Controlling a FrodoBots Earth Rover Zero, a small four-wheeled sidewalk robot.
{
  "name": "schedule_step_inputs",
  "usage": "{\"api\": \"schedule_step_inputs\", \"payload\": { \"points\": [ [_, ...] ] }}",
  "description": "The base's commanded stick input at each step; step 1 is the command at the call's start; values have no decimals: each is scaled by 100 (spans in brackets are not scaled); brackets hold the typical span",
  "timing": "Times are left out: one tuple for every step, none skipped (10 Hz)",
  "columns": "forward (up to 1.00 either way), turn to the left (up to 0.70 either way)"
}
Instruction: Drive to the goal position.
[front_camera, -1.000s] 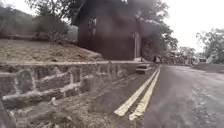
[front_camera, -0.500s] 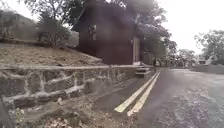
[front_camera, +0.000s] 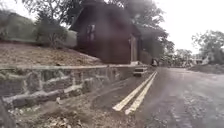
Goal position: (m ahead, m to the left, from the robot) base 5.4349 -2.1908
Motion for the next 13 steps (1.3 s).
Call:
{"api": "schedule_step_inputs", "payload": {
  "points": [
    [-45, 0],
    [-45, 0],
    [-45, 0],
    [-39, 0],
    [-21, 0],
    [-2, 0],
    [0, -28],
    [0, -28],
    [0, -28],
    [0, -28],
    [0, -28],
    [0, -29],
    [0, -29]
  ]
}}
